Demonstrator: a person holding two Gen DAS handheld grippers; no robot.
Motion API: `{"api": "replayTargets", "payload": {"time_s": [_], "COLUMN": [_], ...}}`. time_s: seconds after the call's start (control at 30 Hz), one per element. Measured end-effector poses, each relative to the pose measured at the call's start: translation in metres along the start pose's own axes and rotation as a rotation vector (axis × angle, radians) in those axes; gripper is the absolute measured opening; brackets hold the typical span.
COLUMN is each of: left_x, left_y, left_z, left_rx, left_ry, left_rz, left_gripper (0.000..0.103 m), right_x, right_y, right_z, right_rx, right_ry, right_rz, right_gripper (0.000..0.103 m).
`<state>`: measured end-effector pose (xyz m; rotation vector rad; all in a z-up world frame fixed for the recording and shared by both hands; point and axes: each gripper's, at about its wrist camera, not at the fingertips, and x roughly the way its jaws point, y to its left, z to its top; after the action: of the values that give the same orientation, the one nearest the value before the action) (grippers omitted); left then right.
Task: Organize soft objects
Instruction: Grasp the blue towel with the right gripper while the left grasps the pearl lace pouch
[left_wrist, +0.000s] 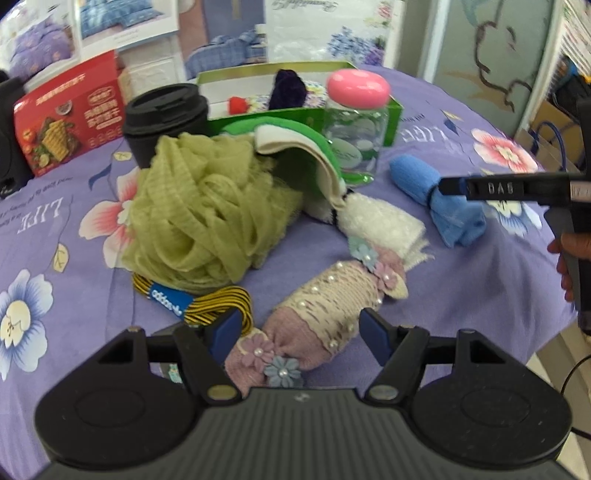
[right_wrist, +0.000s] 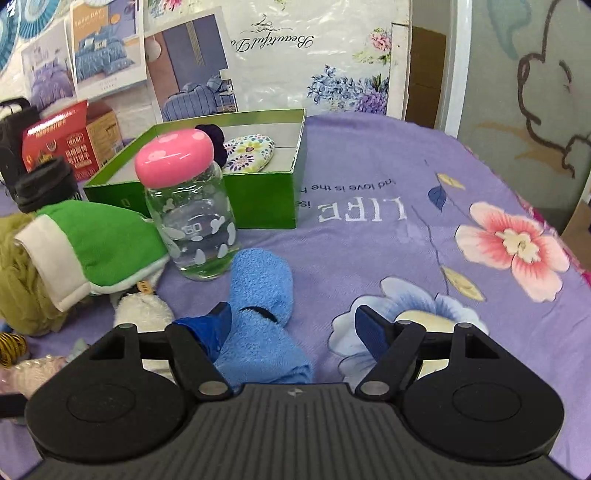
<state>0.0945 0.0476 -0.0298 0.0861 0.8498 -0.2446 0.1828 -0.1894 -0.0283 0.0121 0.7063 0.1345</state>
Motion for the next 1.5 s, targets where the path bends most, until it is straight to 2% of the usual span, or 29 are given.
{"api": "replayTargets", "payload": {"time_s": [0.1, 0.23, 0.37, 0.53, 0.73, 0.87, 0.97, 1.07, 1.17, 1.37, 1.43, 1.5], "left_x": [0.005, 0.015, 0.023, 0.020, 0.034, 0.038, 0.041, 0.044, 0.045, 0.043, 0.041, 0.039], "left_y": [-0.003, -0.009, -0.015, -0.020, -0.026, -0.025, -0.025, -0.024, -0.024, -0.025, -0.026, -0.027], "left_z": [0.000, 0.004, 0.007, 0.012, 0.006, 0.004, 0.004, 0.004, 0.004, 0.002, 0.002, 0.001], "left_rx": [0.025, 0.047, 0.091, 0.139, 0.218, 0.227, 0.224, 0.199, 0.203, 0.223, 0.214, 0.214], "left_ry": [-0.001, 0.017, 0.012, -0.037, -0.008, -0.006, 0.000, 0.008, 0.006, 0.002, 0.005, 0.011], "left_rz": [-0.011, -0.045, -0.032, -0.093, -0.040, -0.028, -0.020, -0.021, -0.017, -0.016, -0.011, 0.000], "left_gripper": [0.071, 0.071, 0.071, 0.071, 0.071, 0.071, 0.071, 0.071, 0.070, 0.064, 0.062, 0.060], "right_x": [0.000, 0.001, 0.006, 0.010, 0.025, 0.044, 0.055, 0.056, 0.053, 0.055, 0.054, 0.050], "right_y": [0.000, 0.004, 0.006, 0.006, 0.009, 0.014, 0.019, 0.018, 0.014, 0.017, 0.015, 0.011], "right_z": [-0.003, -0.004, -0.001, 0.002, 0.004, 0.004, 0.003, -0.003, -0.008, -0.006, -0.007, -0.010], "right_rx": [0.038, 0.025, 0.015, 0.003, -0.004, -0.012, -0.053, -0.080, -0.054, -0.066, -0.066, -0.063], "right_ry": [-0.001, 0.008, 0.006, 0.012, 0.043, 0.073, 0.082, 0.057, 0.038, 0.045, 0.031, 0.014], "right_rz": [0.026, 0.039, 0.044, 0.045, 0.061, 0.057, 0.023, 0.008, 0.013, -0.001, 0.007, 0.014], "right_gripper": [0.060, 0.060, 0.060, 0.060, 0.060, 0.060, 0.061, 0.063, 0.064, 0.065, 0.060, 0.040]}}
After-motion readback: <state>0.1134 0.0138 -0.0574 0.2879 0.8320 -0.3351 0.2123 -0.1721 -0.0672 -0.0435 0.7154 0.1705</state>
